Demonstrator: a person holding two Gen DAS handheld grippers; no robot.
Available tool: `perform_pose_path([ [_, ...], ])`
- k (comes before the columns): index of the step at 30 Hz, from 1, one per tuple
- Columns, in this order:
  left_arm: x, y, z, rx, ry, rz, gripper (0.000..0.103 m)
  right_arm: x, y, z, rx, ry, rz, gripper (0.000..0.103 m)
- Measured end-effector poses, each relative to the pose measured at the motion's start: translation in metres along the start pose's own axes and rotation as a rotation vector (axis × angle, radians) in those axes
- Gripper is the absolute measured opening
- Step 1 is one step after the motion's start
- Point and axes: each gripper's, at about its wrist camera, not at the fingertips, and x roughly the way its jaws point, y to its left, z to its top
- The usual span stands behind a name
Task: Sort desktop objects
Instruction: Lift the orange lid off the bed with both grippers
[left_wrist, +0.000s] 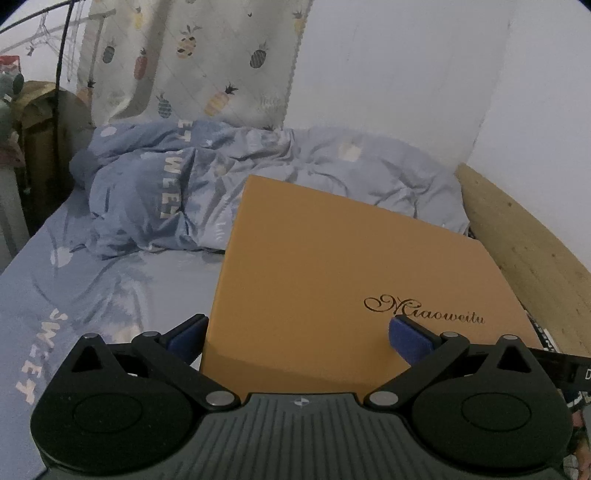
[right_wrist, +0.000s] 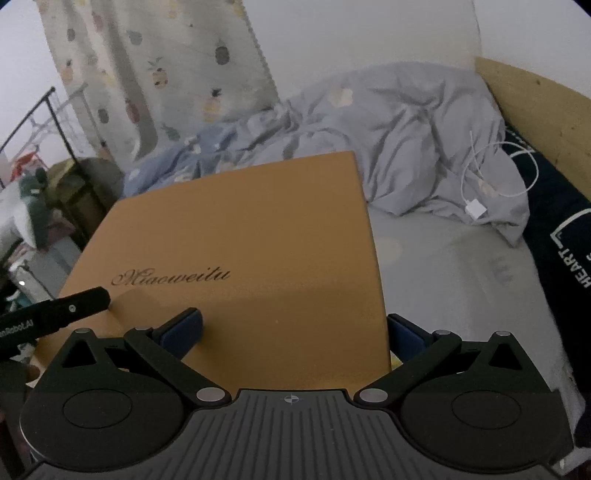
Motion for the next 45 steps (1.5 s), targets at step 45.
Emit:
perform_pose_path([
  [45, -0.029, 0.021, -0.145, -0.015, 0.011, -0.035, 0.103, -0.027, -0.015, -0.159, -0.06, 0.059, 0.033, 0.103],
])
